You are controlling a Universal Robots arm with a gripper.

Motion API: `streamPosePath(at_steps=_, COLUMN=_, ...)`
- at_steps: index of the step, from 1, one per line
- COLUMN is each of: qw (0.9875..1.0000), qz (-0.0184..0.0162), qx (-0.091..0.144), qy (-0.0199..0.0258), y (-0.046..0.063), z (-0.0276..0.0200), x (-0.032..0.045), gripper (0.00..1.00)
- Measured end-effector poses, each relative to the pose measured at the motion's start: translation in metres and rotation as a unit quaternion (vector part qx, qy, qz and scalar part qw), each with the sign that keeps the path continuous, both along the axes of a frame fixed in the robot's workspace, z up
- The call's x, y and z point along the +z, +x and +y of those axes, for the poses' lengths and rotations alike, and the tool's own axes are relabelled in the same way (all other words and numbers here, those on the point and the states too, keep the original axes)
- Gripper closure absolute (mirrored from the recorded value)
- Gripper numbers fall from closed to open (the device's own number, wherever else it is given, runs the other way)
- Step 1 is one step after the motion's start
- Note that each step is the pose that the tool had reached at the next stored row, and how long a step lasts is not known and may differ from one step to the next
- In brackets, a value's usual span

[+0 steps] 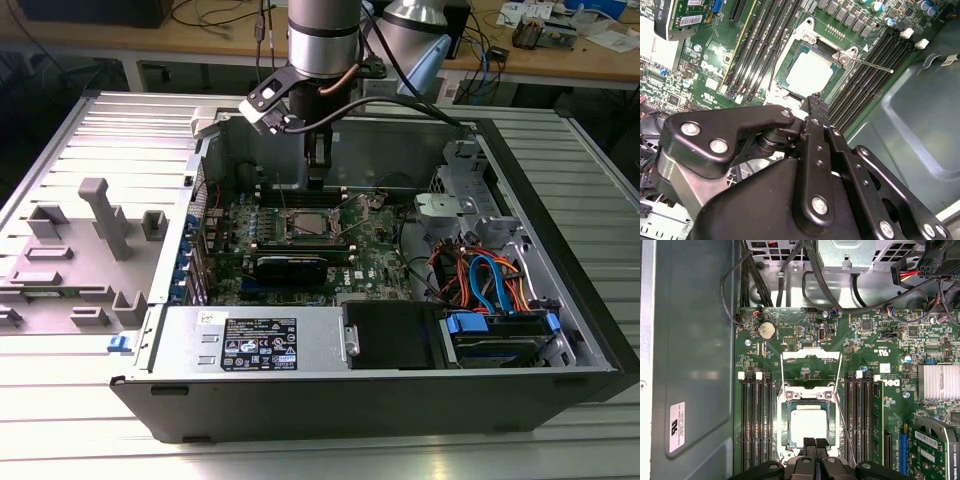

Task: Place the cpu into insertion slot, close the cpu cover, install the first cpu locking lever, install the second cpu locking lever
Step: 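Close the cpu cover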

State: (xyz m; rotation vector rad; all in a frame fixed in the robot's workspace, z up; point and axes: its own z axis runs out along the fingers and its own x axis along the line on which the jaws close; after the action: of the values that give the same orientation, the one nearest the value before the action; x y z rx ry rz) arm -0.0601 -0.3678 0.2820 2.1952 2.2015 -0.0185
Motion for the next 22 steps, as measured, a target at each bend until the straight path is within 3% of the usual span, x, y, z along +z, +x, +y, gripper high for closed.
streamPosePath(at_steps=6, qw=1.0000, qz=0.0000, qx=0.000, qy=0.0000, y=0.002, z=0.0000, x=0.0000, gripper=0.89)
streamPosePath(at_steps=11, qw=1.0000, qz=0.0000, qx=0.000, qy=0.0000, y=0.013, z=0.0000, x=0.0000, gripper=0.89)
streamPosePath(at_steps=22, qw=1.0000, qz=0.0000, qx=0.000, qy=0.0000, y=0.020, z=0.0000, x=-0.0001, gripper=0.89)
